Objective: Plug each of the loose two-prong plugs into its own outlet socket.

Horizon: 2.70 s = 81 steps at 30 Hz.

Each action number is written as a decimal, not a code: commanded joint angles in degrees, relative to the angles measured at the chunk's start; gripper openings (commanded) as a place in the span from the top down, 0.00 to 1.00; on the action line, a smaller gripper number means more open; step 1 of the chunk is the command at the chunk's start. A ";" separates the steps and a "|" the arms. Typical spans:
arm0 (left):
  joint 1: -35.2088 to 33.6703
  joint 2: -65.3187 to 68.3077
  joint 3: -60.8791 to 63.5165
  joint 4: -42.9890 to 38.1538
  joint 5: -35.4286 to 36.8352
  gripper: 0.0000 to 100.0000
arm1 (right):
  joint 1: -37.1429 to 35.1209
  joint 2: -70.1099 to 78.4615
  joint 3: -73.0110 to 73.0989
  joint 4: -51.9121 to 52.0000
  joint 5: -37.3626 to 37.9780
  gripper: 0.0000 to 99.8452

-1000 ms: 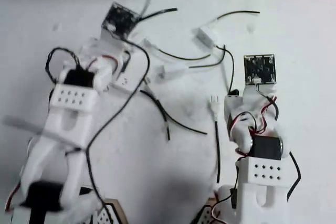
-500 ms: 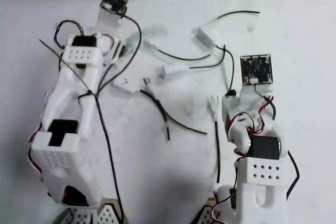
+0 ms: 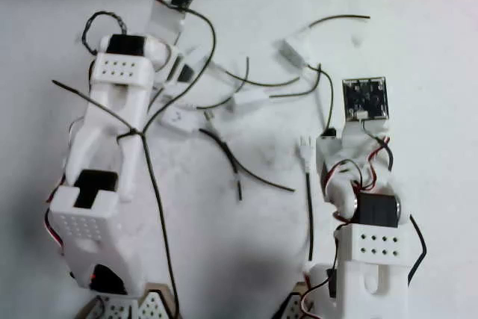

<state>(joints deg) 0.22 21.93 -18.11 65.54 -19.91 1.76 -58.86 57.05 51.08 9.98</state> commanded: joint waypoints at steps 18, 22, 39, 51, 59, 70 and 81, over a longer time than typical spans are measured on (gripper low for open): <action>14.64 -0.13 20.13 -31.65 3.43 0.77 | -0.22 -0.48 -0.44 -0.84 0.18 0.89; 15.08 -0.04 24.79 -40.26 3.08 0.79 | -0.22 -0.48 -0.44 -0.92 0.18 0.89; 16.57 11.21 5.27 -16.18 1.58 0.79 | -0.22 -0.48 -0.44 -0.92 0.18 0.89; 23.96 10.68 4.04 -2.55 1.41 0.79 | -0.22 -0.48 -0.44 -0.92 0.18 0.89; 19.30 10.86 -1.23 -3.34 1.41 0.74 | -0.22 -0.48 -0.44 -0.92 0.26 0.89; 17.71 18.33 -7.12 -2.20 -8.18 0.64 | -0.57 -0.48 -0.44 -1.01 2.90 0.89; 17.98 40.13 -46.42 15.30 -9.93 0.64 | -0.48 -0.48 -0.44 -1.01 2.90 0.89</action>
<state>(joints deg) 17.80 57.45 -48.53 76.26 -29.32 1.76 -58.86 57.05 51.08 12.18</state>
